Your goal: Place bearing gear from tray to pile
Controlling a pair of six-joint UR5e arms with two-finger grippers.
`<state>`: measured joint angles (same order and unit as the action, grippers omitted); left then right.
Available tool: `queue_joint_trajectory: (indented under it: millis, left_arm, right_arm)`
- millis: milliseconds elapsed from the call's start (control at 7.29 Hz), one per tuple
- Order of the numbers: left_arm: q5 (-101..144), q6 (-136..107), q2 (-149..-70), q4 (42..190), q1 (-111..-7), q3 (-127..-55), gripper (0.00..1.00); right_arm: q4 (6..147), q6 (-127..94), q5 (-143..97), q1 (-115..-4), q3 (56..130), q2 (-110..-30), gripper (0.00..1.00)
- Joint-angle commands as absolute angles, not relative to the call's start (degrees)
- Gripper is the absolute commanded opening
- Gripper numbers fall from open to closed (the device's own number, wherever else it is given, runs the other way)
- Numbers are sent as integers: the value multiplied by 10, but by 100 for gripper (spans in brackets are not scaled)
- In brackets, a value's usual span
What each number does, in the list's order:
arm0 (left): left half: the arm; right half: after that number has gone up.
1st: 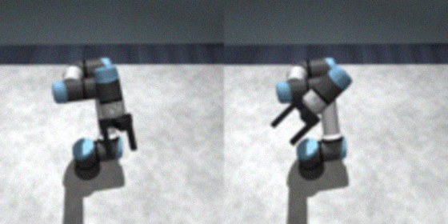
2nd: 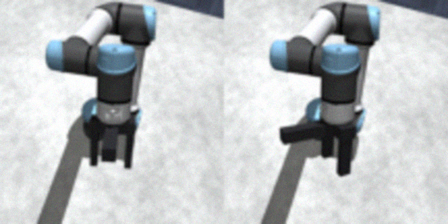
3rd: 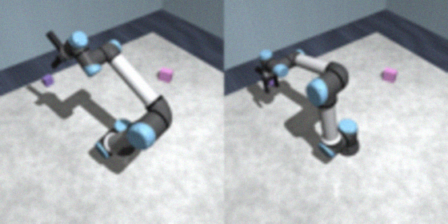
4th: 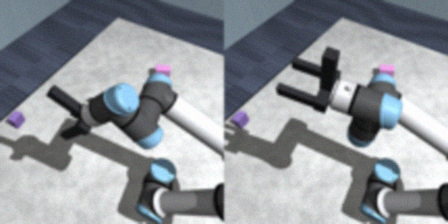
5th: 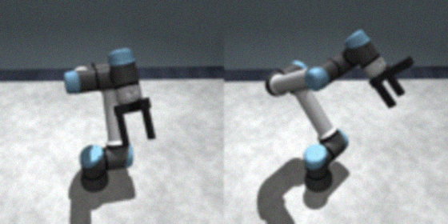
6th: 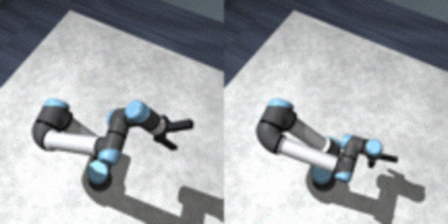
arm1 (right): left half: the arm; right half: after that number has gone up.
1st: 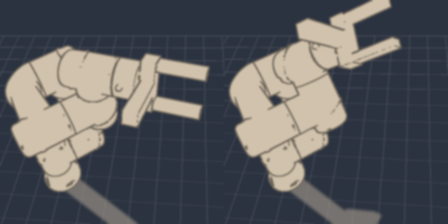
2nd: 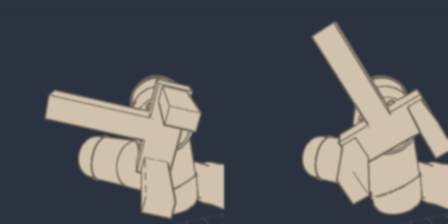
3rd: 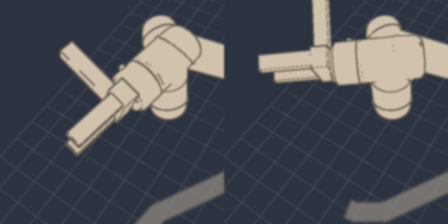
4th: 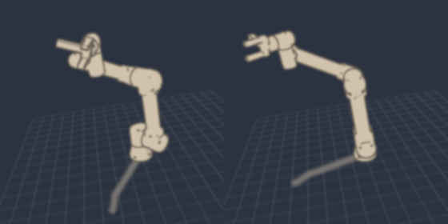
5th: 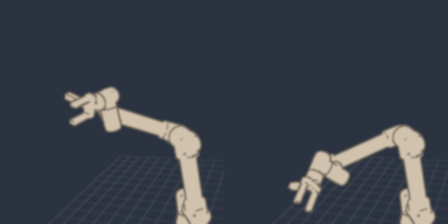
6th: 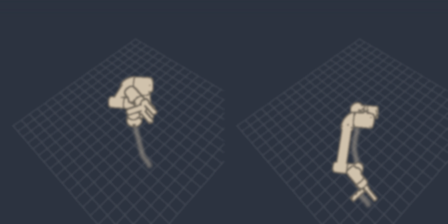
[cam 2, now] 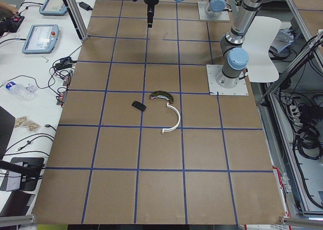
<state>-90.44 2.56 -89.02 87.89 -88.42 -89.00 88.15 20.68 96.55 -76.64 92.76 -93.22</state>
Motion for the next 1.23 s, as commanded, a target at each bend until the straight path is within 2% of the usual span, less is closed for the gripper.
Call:
queue_joint_trajectory:
  millis: [0, 411, 1097]
  left_arm:
    - [-904, 25, -890, 879, -884, -889, 100]
    - [-904, 26, -889, 879, -884, -890, 100]
    - [-903, 25, -889, 879, -884, -891, 100]
  right_arm:
    - [939, 404, 962, -655, 929, -905, 100]
    - [1031, 578, 961, -508, 926, -784, 100]
    - [1190, 813, 934, -380, 933, -617, 100]
